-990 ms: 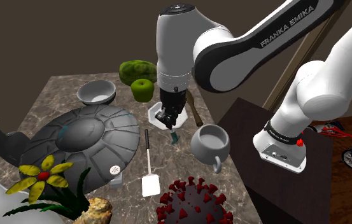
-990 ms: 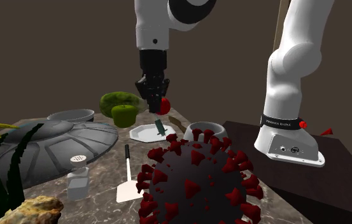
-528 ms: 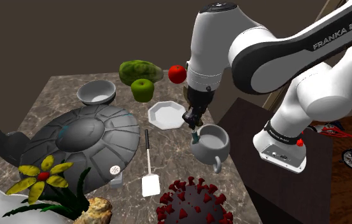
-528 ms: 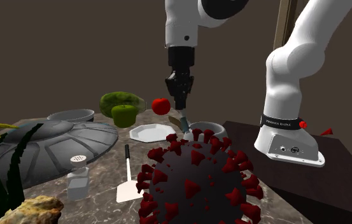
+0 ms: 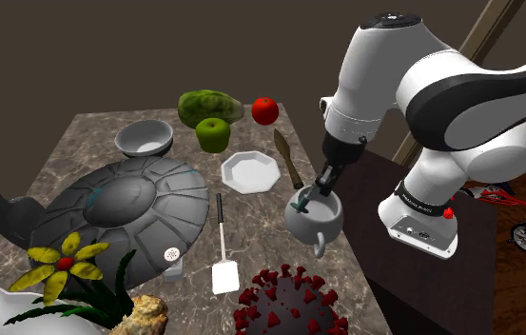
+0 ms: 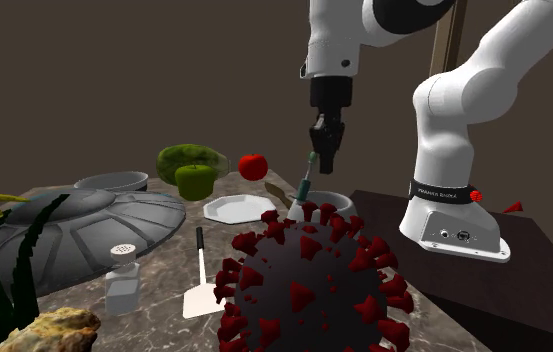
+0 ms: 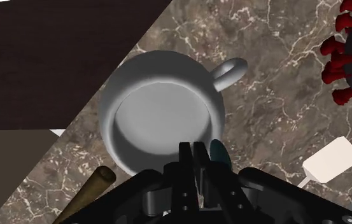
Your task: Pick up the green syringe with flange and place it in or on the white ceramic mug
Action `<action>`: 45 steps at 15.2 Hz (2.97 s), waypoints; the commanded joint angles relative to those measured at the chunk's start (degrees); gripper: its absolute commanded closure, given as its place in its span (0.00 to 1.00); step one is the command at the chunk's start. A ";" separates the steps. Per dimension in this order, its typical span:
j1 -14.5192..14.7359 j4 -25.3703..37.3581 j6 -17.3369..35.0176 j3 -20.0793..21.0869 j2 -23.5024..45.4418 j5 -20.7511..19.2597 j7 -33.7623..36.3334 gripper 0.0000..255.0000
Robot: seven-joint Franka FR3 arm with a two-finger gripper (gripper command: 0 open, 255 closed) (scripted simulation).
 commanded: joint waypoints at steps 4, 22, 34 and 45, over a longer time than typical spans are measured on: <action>0.23 1.25 1.59 -3.05 3.76 -0.32 -7.54 0.00; 3.27 6.08 8.81 -10.23 19.46 0.78 -29.04 0.00; 3.27 6.08 8.81 -10.23 19.46 0.78 -29.04 0.00; 10.22 -0.47 11.68 -19.49 16.12 -16.08 -79.08 0.00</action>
